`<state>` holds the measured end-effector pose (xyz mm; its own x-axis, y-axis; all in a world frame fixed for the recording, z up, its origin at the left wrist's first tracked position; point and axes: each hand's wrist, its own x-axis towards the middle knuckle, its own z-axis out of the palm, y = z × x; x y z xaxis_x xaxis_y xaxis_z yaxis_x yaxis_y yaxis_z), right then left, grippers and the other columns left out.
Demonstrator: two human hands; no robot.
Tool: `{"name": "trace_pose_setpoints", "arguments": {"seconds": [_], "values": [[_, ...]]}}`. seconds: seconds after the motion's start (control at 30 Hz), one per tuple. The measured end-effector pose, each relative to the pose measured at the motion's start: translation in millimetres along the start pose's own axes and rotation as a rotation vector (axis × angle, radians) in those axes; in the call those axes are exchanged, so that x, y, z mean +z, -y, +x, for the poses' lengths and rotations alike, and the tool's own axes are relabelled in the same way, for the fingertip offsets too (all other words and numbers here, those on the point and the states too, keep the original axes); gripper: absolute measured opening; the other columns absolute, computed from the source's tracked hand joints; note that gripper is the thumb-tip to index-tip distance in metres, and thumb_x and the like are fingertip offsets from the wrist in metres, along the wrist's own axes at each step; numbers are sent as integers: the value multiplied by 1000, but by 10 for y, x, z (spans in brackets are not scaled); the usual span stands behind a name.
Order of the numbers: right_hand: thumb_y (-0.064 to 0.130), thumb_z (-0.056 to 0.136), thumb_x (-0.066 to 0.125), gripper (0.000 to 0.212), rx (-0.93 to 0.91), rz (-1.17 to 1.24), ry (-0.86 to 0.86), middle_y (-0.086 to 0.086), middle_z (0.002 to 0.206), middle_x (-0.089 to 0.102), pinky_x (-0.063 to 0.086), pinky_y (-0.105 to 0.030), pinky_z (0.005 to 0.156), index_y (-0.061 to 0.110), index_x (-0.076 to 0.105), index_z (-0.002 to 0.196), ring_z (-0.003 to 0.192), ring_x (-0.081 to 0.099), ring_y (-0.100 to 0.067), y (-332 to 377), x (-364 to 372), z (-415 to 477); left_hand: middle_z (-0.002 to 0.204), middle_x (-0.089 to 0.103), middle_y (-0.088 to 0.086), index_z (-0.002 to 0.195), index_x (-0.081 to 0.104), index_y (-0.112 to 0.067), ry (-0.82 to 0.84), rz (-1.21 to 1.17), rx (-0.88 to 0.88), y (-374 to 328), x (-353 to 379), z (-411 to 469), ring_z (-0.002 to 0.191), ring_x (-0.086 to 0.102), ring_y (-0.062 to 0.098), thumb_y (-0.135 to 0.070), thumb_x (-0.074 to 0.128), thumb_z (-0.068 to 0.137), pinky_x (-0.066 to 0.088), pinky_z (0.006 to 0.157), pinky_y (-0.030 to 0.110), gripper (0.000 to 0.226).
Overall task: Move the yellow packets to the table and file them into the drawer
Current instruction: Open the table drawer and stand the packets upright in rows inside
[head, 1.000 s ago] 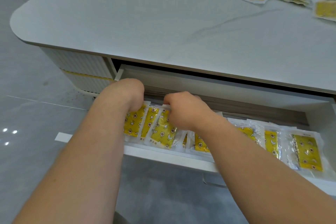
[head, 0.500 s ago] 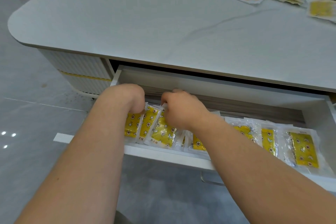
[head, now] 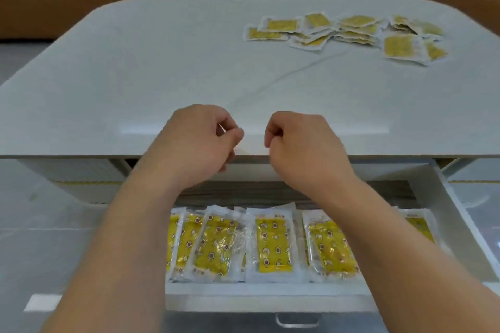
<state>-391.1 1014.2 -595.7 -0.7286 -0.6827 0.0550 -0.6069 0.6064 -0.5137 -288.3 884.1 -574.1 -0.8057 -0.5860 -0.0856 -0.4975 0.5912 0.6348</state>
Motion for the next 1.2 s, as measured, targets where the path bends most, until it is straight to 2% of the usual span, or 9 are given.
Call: {"name": "trace_pose_setpoints", "arguments": {"seconds": [0.07, 0.2, 0.27, 0.37, 0.5, 0.63, 0.77, 1.0, 1.2], "values": [[8, 87, 44, 25, 74, -2, -169, 5, 87, 64, 55, -38, 69, 25, 62, 89, 80, 61, -20, -303, -178, 247, 77, 69, -11, 91, 66, -30, -207, -55, 101, -208, 230, 258, 69, 66, 6, -36, 60, 98, 50, 64, 25, 11], [15, 93, 50, 26, 104, -126, -358, -4, 120, 56, 47, -41, 90, 19, 58, 117, 112, 51, -27, -976, -302, 956, 113, 61, -4, 116, 60, -22, -333, 62, 242, -521, 766, 1081, 103, 59, 16, -36, 59, 98, 49, 85, 31, 23], [22, 95, 51, 34, 110, -225, -357, -10, 130, 49, 42, -40, 95, 17, 51, 128, 119, 45, -30, -1217, -269, 1299, 128, 55, 4, 127, 55, -16, -343, 198, 293, -578, 941, 1523, 117, 52, 24, -35, 57, 98, 46, 97, 38, 35], [38, 98, 48, 49, 103, -314, -330, -13, 144, 41, 35, -45, 104, 15, 43, 141, 130, 38, -34, -1394, -195, 1713, 136, 50, 10, 133, 50, -11, -363, 415, 306, -529, 1025, 2126, 123, 48, 31, -41, 55, 96, 41, 101, 42, 48], [51, 97, 44, 64, -77, -447, -362, -12, 156, 35, 26, -48, 113, 17, 37, 149, 143, 31, -32, -1406, -196, 2210, 148, 44, 8, 138, 48, -13, -385, 576, 334, -505, 963, 2807, 134, 40, 32, -55, 53, 89, 39, 104, 47, 64], [58, 96, 39, 71, -103, -458, -334, -11, 164, 25, 18, -53, 120, 21, 28, 156, 152, 21, -28, -1463, -170, 2708, 164, 23, 6, 152, 34, -18, -293, 487, 308, -524, 970, 3369, 150, 21, 26, -56, 47, 93, 25, 118, 50, 71], [53, 99, 32, 68, -109, -441, -378, -10, 168, 16, 8, -55, 123, 22, 24, 158, 155, 12, -26, -1544, -167, 3090, 167, 16, 3, 156, 30, -22, -263, 505, 378, -552, 947, 3719, 153, 15, 20, -48, 40, 97, 15, 122, 49, 65], [75, 92, 25, 82, -4, -403, -285, -6, 171, 3, 1, -59, 123, 34, 11, 161, 157, 2, -29, -1640, -161, 3453, 169, 4, -4, 160, 12, -33, -177, 489, 189, -497, 951, 3947, 154, 9, 27, -68, 27, 91, 10, 121, 58, 79], [71, 93, 26, 71, 79, -406, -102, -5, 170, 9, 8, -58, 122, 42, 22, 158, 154, 13, -33, -1681, -154, 3574, 164, 25, -3, 158, 16, -37, -88, 590, 153, -475, 948, 3999, 148, 27, 30, -75, 16, 88, 23, 117, 54, 80]]}}
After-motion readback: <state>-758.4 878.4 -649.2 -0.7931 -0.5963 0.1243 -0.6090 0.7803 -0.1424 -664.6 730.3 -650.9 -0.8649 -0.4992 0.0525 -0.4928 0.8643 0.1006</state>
